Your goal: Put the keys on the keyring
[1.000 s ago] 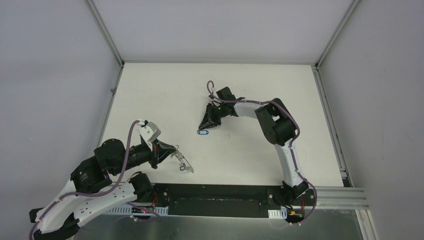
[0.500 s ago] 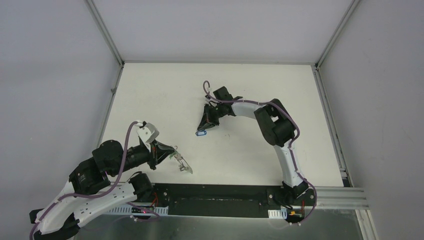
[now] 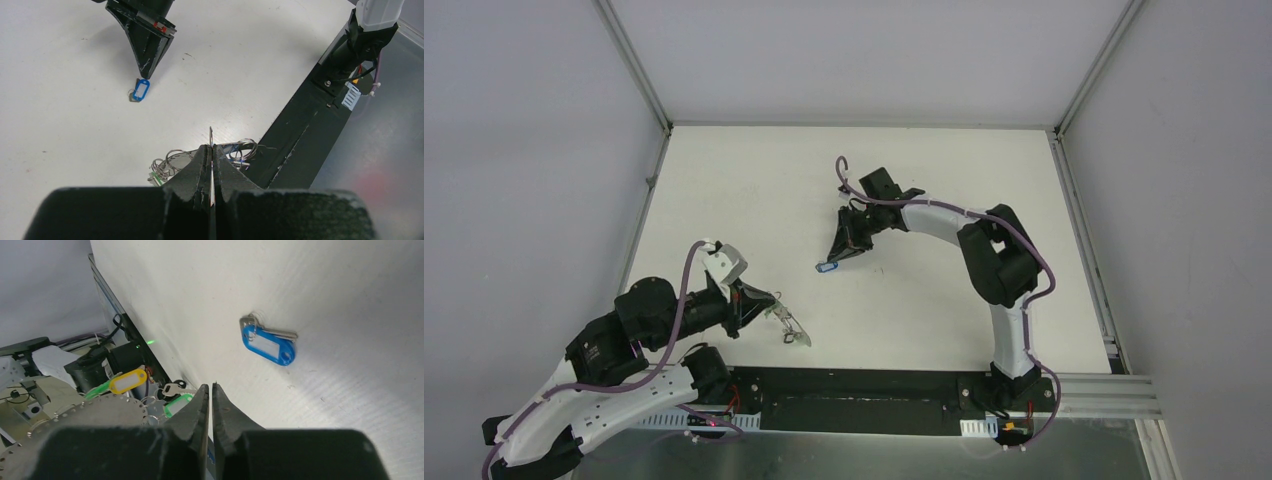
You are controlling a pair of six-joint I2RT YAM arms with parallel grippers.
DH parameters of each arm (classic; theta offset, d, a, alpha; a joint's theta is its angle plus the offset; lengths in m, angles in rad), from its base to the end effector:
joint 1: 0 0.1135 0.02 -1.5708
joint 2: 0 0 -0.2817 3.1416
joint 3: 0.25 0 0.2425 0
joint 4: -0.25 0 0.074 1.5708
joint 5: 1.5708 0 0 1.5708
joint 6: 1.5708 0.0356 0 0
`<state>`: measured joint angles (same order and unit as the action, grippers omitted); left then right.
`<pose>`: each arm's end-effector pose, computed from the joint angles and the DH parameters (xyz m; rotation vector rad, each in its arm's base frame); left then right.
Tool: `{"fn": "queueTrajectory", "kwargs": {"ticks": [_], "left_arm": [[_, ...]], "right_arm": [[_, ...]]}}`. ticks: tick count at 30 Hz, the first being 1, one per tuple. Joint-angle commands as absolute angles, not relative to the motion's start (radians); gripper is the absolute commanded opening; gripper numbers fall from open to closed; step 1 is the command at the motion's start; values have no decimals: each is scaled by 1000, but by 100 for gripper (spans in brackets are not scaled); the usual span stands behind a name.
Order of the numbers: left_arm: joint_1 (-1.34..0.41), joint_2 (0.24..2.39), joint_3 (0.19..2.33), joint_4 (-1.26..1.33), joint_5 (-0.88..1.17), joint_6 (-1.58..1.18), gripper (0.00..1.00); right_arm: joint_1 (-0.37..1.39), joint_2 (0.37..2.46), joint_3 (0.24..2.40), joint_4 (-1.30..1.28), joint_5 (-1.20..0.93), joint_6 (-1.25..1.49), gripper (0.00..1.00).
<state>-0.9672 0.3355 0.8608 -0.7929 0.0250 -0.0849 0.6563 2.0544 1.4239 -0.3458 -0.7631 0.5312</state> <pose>0.0179 -0.0276 0.3470 0.8305 1.7163 -0.7508 0.3272 0.2831 0.1902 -0.5078 2.7160 1.3819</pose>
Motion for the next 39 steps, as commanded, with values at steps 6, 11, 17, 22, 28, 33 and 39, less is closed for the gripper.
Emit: {"fn": "queueTrajectory", "kwargs": {"ticks": [6, 11, 17, 22, 28, 33, 39], "left_arm": [[-967, 345, 894, -753, 6, -70, 0], [-967, 345, 890, -752, 8, -77, 0], [-967, 342, 885, -753, 6, -77, 0], [-967, 340, 884, -753, 5, -75, 0], [-967, 333, 884, -756, 5, -76, 0], [-966, 330, 886, -761, 5, -75, 0], [-967, 324, 882, -767, 4, -80, 0]], "right_arm": [[659, 2079, 1444, -329, -768, 578, 31], [660, 2139, 1476, -290, -786, 643, 33], [667, 2185, 1516, -279, -781, 678, 32], [670, 2224, 1559, -320, -748, 682, 31], [683, 2268, 1629, -398, -709, 651, 32], [694, 2278, 1661, -416, -714, 640, 30], [701, 2251, 1650, -396, -740, 627, 20]]}}
